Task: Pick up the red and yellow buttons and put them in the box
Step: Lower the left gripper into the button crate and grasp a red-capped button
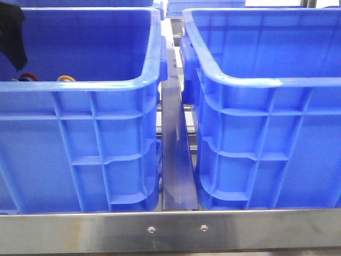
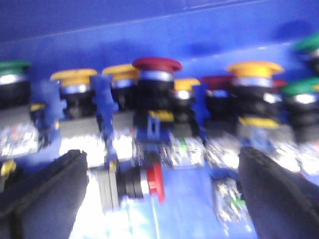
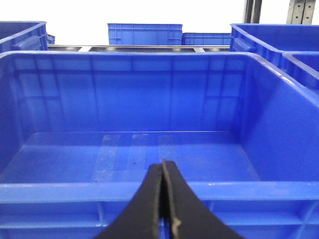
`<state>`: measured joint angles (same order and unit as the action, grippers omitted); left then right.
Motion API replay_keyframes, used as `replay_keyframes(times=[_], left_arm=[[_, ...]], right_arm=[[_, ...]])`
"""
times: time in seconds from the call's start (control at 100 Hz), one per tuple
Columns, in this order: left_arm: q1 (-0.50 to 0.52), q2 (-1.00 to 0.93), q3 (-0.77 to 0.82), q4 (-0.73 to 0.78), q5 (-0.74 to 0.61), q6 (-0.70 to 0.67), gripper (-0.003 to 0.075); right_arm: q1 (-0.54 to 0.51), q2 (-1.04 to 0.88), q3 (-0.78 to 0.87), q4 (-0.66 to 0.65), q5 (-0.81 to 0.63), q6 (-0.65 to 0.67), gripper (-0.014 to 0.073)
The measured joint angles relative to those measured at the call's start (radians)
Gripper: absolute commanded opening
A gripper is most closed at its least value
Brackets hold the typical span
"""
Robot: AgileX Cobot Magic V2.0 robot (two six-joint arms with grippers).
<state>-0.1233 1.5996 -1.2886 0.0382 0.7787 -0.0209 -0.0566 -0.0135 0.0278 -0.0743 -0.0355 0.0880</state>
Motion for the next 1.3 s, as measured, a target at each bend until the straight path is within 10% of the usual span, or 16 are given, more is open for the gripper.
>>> replay_keyframes(times=[0.48, 0.95, 1.3], left_arm=[[0.000, 0.201, -0.084, 0.024, 0.022, 0.000, 0.0551], [0.000, 0.206, -0.085, 0.024, 0.022, 0.000, 0.0067], [0.000, 0.143, -0.085, 0.025, 0.028, 0.002, -0.0014]], right_arm=[[0.000, 0.000, 0.000, 0.000, 0.000, 0.000, -0.0102], [0.000, 0.000, 0.000, 0.000, 0.000, 0.000, -0.0102], [0.000, 0.000, 0.000, 0.000, 0.000, 0.000, -0.0102]])
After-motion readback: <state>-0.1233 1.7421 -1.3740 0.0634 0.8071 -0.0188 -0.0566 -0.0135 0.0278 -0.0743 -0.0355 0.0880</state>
